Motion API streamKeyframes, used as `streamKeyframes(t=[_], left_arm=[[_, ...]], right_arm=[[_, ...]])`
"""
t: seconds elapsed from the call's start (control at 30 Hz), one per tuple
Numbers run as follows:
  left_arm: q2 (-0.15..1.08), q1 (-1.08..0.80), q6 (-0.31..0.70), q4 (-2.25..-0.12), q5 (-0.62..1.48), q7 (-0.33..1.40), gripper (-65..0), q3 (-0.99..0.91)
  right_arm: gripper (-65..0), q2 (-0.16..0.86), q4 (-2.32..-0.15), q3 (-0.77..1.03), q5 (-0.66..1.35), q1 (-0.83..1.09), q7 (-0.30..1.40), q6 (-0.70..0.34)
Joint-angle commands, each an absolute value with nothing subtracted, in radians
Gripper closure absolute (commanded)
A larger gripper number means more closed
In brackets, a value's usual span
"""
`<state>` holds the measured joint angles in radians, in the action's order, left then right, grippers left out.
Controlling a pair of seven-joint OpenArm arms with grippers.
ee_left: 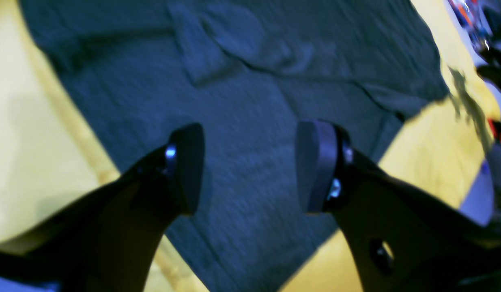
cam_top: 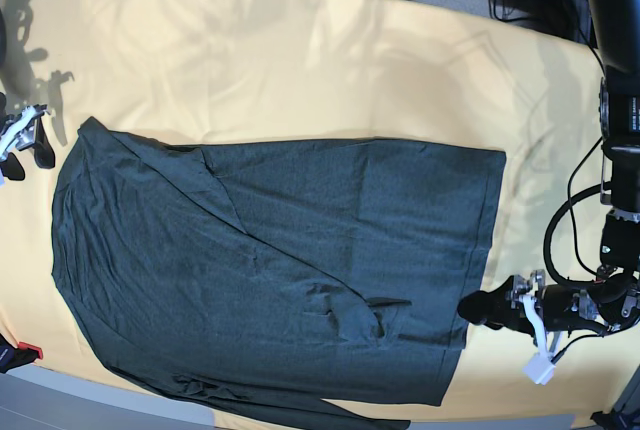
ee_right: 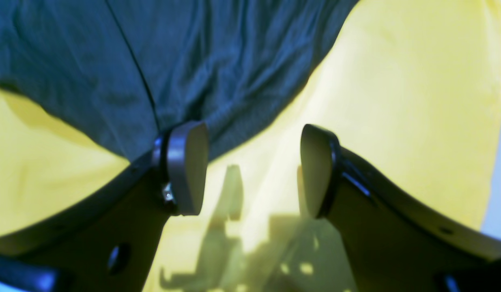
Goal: Fold the T-shirt properly
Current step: 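Move the left gripper to the shirt's side edge and grasp it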
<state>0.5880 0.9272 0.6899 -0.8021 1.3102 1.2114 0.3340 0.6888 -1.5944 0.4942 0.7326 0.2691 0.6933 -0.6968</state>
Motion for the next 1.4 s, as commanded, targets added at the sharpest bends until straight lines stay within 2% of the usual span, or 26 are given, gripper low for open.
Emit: streamKeyframes(t=[0.0,0.27,0.67,0.8,1.03,1.2,1.23,1.37], left_arm=[[0.598,0.958,0.698,-0.846,1.345,1.224,-34.3,0.327],[0.636,0.873,0.698,-1.133,1.325,1.282,-34.2,0.340],[0.780,0.675,0.698,-1.504,1.214,1.275,-34.2,0.371],[0.790,0.636,0.698,-1.552,1.083,1.217,-34.2,0.371],[0.790,0.546,0.698,-1.619,0.821,1.063,-34.2,0.372],[0.790,0.501,0.698,-1.669,0.766,1.036,-34.2,0.372],[0.790,0.494,0.698,-1.673,0.759,1.035,-34.2,0.372],[0.790,0.482,0.698,-1.676,0.755,1.036,-34.2,0.372]], right_arm=[[-37.5,0.728,-1.611,0.485,0.748,0.258,0.675,-0.698],[-37.5,0.786,-1.727,0.324,0.675,0.258,0.692,-0.698],[-37.5,0.817,-1.852,0.301,0.670,0.423,0.712,-0.698],[-37.5,0.808,-1.852,0.300,0.542,0.457,0.607,-0.698],[-37.5,0.773,-1.852,0.288,0.439,0.457,0.567,-0.698],[-37.5,0.773,-1.852,0.185,0.241,0.454,0.462,-0.698],[-37.5,0.773,-1.852,0.154,0.186,0.453,0.449,-0.687],[-37.5,0.773,-1.852,0.043,0.014,0.446,0.425,-0.524]])
